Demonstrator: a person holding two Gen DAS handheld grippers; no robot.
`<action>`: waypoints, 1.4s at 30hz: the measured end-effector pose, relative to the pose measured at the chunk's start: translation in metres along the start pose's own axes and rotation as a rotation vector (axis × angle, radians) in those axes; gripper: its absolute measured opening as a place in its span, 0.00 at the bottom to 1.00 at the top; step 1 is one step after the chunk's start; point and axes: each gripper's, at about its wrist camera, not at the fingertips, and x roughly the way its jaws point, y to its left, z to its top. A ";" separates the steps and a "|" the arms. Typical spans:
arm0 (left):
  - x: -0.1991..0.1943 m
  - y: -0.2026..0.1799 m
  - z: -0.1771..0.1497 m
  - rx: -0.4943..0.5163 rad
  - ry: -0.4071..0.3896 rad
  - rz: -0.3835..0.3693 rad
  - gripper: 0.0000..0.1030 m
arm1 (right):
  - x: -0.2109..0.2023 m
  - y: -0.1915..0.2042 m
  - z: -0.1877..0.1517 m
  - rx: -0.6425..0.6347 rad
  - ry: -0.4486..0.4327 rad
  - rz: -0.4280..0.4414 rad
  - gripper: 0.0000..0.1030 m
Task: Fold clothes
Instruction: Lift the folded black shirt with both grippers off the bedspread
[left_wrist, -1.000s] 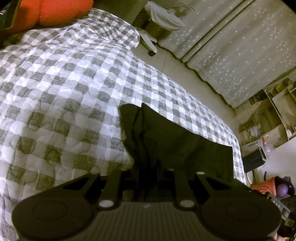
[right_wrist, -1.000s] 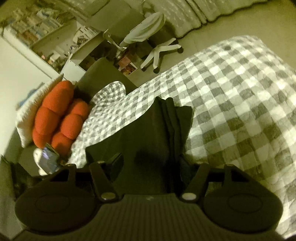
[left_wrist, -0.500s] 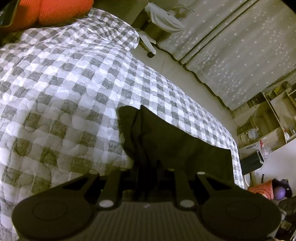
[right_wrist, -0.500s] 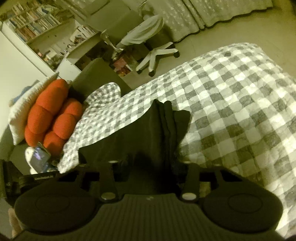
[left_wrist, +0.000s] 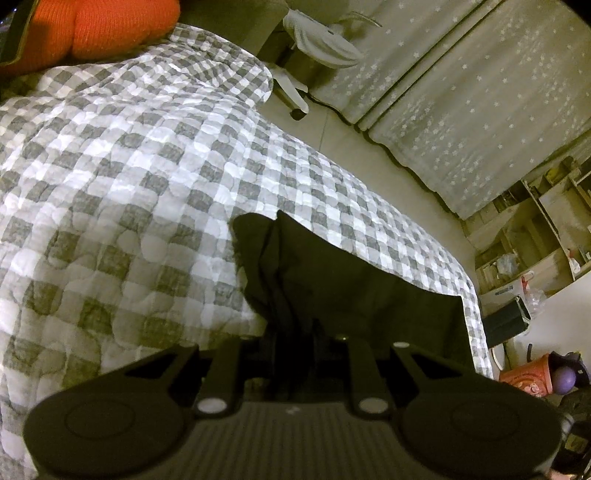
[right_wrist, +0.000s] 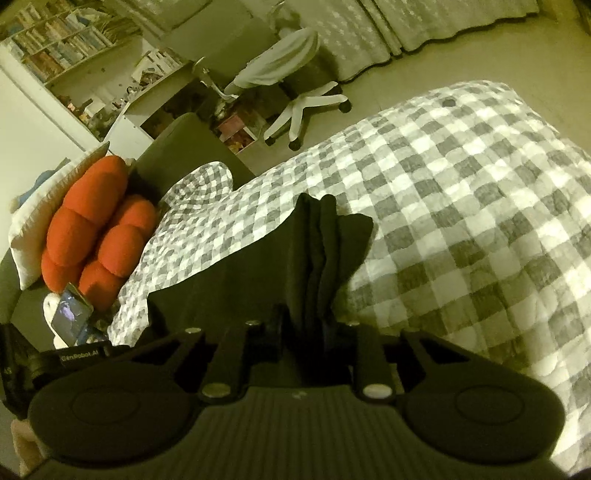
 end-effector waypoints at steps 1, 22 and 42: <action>0.000 0.000 0.000 0.002 -0.001 -0.001 0.16 | 0.000 0.001 0.000 -0.009 -0.002 -0.001 0.24; -0.011 -0.024 -0.012 0.100 -0.087 0.047 0.09 | -0.003 0.026 -0.010 -0.137 -0.065 -0.114 0.14; -0.047 -0.054 -0.030 0.177 -0.161 0.067 0.09 | -0.032 0.063 -0.026 -0.401 -0.198 -0.198 0.12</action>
